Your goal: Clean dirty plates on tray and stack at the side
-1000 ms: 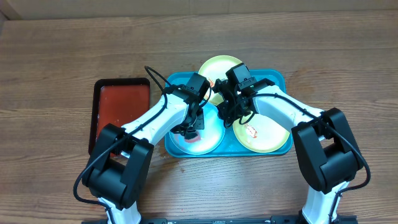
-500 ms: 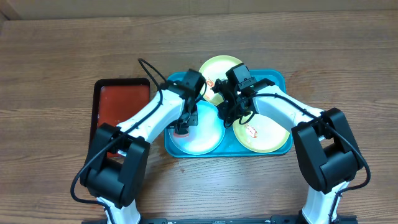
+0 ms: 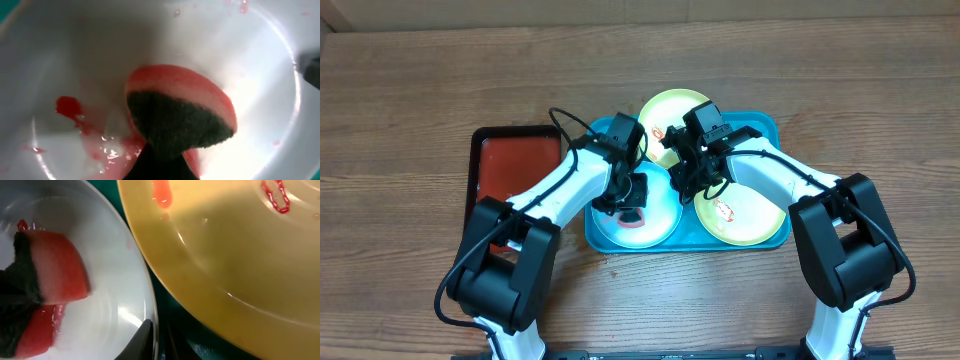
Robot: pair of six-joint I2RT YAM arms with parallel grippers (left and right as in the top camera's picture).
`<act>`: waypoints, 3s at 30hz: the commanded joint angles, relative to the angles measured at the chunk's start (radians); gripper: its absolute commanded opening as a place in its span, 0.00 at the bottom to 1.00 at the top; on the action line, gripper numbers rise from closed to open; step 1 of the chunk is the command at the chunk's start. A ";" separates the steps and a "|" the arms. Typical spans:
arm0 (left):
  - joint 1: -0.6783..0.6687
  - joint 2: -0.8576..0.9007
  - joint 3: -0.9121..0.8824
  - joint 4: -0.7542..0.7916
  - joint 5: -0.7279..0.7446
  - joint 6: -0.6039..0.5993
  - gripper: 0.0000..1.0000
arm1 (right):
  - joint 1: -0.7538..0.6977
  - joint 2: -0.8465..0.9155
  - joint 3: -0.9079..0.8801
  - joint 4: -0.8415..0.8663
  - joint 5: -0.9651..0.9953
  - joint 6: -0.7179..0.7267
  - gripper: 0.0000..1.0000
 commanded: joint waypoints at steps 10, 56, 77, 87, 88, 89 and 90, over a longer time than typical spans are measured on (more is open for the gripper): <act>0.027 -0.009 -0.051 0.014 -0.422 0.026 0.04 | 0.003 0.014 0.018 0.002 0.007 0.001 0.04; 0.045 -0.053 0.256 -0.203 -0.449 -0.062 0.04 | 0.005 -0.013 0.046 -0.013 0.010 0.057 0.04; 0.577 -0.133 0.312 -0.313 -0.127 -0.069 0.04 | 0.314 -0.147 0.398 -0.245 1.230 0.042 0.04; 0.641 -0.133 0.312 -0.320 -0.109 -0.069 0.04 | 0.498 -0.147 0.407 -0.147 1.540 -0.380 0.04; 0.641 -0.133 0.312 -0.319 -0.109 -0.069 0.04 | 0.509 -0.147 0.407 -0.147 1.540 -0.430 0.04; 0.641 -0.133 0.312 -0.320 -0.109 -0.069 0.04 | 0.521 -0.147 0.407 -0.147 1.540 -0.485 0.04; 0.641 -0.133 0.312 -0.320 -0.109 -0.069 0.04 | 0.532 -0.147 0.407 -0.144 1.542 -0.527 0.04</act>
